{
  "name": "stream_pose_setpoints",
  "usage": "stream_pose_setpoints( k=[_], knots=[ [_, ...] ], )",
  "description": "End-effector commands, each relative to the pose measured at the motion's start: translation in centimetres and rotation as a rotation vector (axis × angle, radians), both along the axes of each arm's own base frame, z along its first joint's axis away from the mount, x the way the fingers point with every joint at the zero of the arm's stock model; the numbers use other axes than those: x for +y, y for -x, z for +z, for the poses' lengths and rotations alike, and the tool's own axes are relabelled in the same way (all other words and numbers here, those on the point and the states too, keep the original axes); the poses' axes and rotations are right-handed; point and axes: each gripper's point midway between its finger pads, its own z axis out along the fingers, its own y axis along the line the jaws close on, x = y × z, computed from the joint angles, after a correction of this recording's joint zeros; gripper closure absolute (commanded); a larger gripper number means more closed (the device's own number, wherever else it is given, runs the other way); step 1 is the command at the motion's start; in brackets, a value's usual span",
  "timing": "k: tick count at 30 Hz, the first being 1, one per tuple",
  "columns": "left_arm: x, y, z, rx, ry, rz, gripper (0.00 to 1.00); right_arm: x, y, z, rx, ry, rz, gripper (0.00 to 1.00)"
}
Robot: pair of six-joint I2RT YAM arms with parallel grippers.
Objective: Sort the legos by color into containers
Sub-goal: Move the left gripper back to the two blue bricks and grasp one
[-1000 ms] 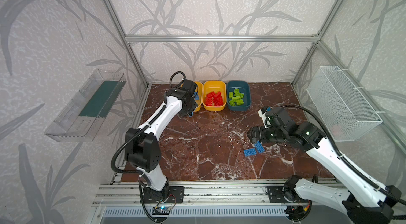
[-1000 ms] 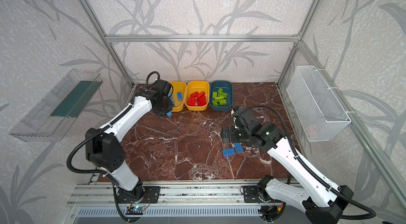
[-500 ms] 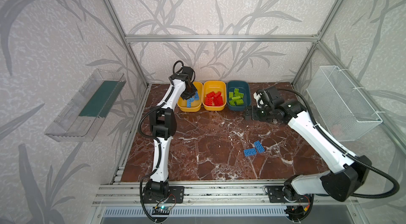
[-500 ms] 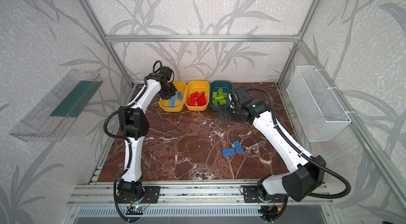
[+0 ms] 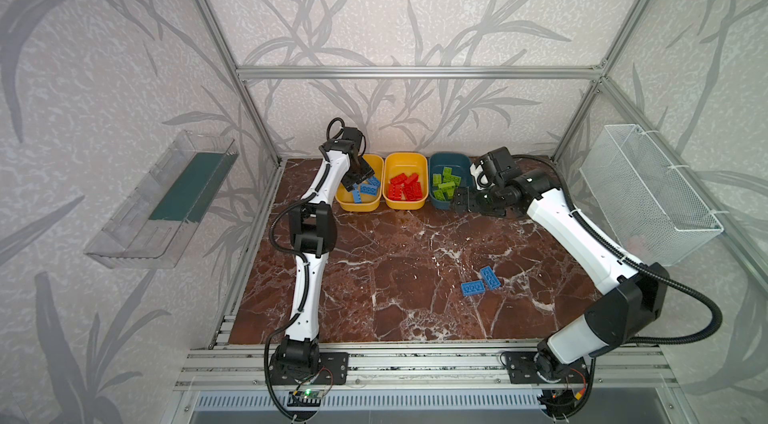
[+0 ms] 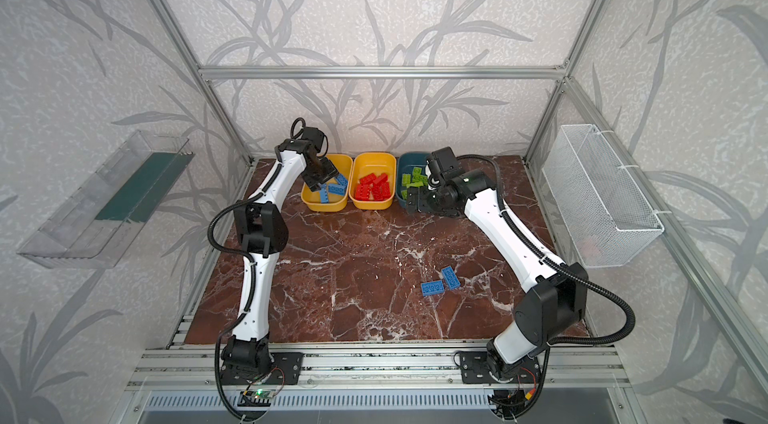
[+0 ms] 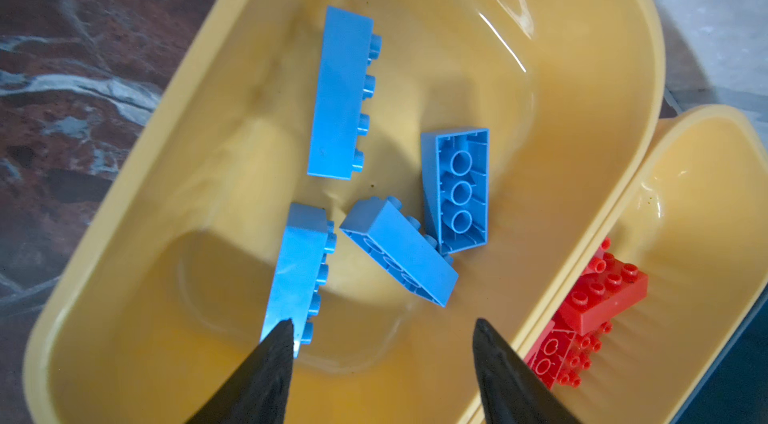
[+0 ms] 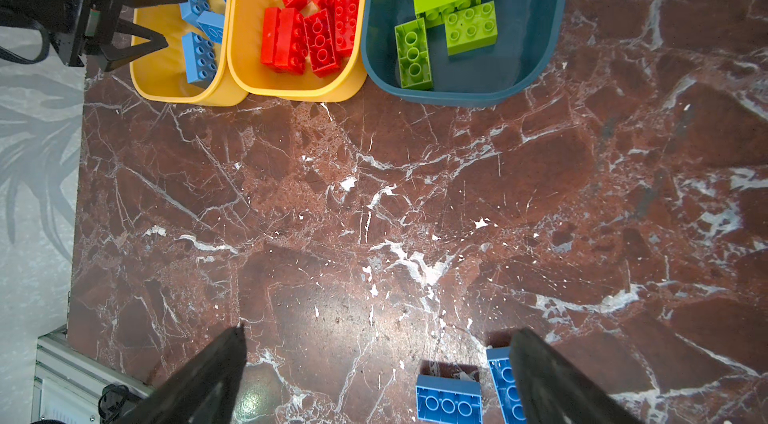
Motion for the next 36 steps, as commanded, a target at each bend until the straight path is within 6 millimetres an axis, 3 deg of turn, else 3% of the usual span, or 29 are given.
stream_pose_setpoints(
  k=[1,6,13,22,28,32,36],
  knots=[
    [-0.8,0.9,3.9,-0.055,-0.005,-0.043,0.31,-0.3,0.3,1.2,-0.014,-0.002,0.012,0.01],
    [-3.2,3.7,6.2,-0.080,-0.131,-0.176,0.32,-1.4,2.4,1.4,-0.017,0.002,0.010,0.01],
    [-10.3,10.1,7.4,-0.160,-0.214,-0.452,0.31,-3.9,7.7,1.0,-0.003,-0.015,-0.016,0.01],
    [-20.1,21.2,6.0,-0.243,-0.211,-0.845,0.27,-9.0,15.7,-1.8,0.082,0.027,-0.131,0.01],
    [-26.1,28.7,4.0,-0.274,-0.203,-1.137,0.23,-11.5,19.5,-3.7,0.162,0.050,-0.224,0.01],
    [-28.5,32.1,2.7,-0.297,-0.239,-1.301,0.23,-11.7,21.2,-3.9,0.193,-0.020,-0.281,0.01],
    [-30.1,33.9,1.3,-0.316,-0.257,-1.404,0.23,-11.6,22.3,-4.1,0.217,-0.072,-0.303,0.01]
  ],
)
